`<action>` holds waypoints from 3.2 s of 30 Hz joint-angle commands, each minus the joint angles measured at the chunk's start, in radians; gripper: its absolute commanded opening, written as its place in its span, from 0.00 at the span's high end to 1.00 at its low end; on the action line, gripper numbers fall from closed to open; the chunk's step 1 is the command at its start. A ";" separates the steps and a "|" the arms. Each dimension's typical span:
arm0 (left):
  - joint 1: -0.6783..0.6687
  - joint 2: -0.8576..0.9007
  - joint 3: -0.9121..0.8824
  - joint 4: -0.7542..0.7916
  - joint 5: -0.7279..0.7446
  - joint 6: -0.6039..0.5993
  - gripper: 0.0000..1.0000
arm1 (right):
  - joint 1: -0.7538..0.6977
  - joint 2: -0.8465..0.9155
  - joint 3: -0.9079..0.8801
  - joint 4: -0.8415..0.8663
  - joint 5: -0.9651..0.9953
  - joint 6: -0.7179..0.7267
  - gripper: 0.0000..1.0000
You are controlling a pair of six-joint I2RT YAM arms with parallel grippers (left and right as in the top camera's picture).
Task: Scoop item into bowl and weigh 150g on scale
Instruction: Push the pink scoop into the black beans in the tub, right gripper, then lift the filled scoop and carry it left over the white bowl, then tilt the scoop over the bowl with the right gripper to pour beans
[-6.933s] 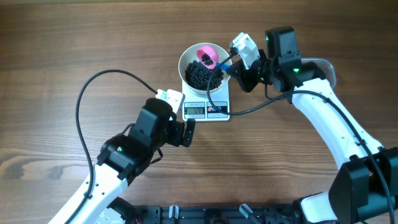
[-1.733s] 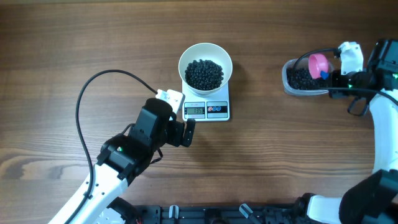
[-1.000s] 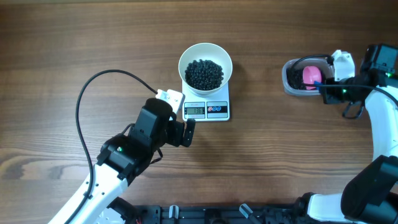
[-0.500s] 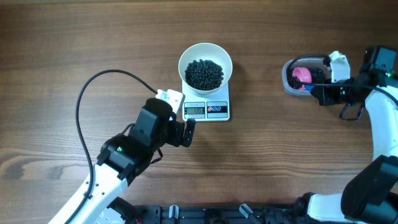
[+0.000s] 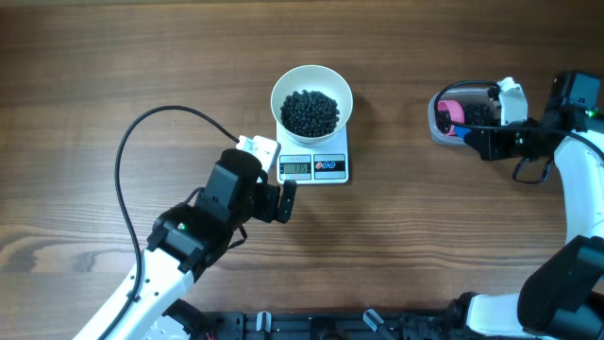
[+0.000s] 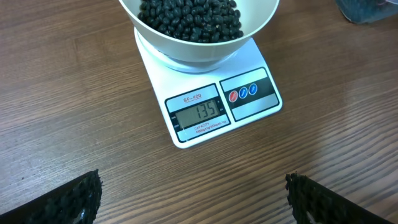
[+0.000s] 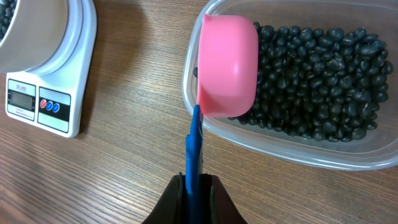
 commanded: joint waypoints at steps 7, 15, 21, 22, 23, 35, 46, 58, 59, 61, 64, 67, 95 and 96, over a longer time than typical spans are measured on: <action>0.005 0.001 -0.002 0.002 -0.013 0.019 0.00 | -0.015 0.012 -0.008 0.007 -0.080 -0.010 0.96; 0.004 0.001 -0.002 0.002 -0.013 0.019 0.00 | -0.074 0.028 -0.008 0.000 -0.134 -0.010 0.96; 0.004 0.001 -0.002 0.002 -0.013 0.019 0.00 | -0.126 0.103 -0.008 -0.012 -0.212 0.000 0.96; 0.005 0.001 -0.002 0.002 -0.013 0.019 0.00 | -0.134 0.113 -0.008 -0.011 -0.211 0.020 0.96; 0.005 0.001 -0.002 0.002 -0.013 0.019 0.00 | -0.143 0.120 -0.008 -0.011 -0.216 0.031 0.96; 0.005 0.001 -0.002 0.002 -0.013 0.019 0.00 | -0.286 0.125 -0.008 0.011 -0.459 0.111 0.96; 0.005 0.001 -0.002 0.002 -0.013 0.019 0.00 | -0.374 0.125 -0.008 0.018 -0.710 0.174 0.96; 0.005 0.001 -0.002 0.002 -0.013 0.019 0.00 | -0.257 0.125 -0.008 0.015 -0.982 0.200 0.96; 0.005 0.001 -0.002 0.002 -0.013 0.019 0.00 | -0.235 0.125 -0.008 0.015 -0.982 0.199 0.96; 0.005 0.001 -0.002 0.002 -0.013 0.019 0.00 | -0.183 0.125 -0.008 0.016 -0.982 0.196 0.96; 0.005 0.001 -0.002 0.002 -0.013 0.019 0.00 | -0.100 0.125 -0.008 0.042 -0.981 0.196 0.96; 0.005 0.001 -0.002 0.002 -0.013 0.019 0.00 | -0.013 0.125 -0.008 0.100 -0.946 0.207 0.96; 0.005 0.001 -0.002 0.002 -0.013 0.019 0.00 | 0.488 -0.014 -0.003 0.458 -0.229 0.247 0.96; 0.005 0.001 -0.002 0.002 -0.013 0.019 0.00 | 0.491 -0.023 -0.003 0.457 -0.209 0.240 0.96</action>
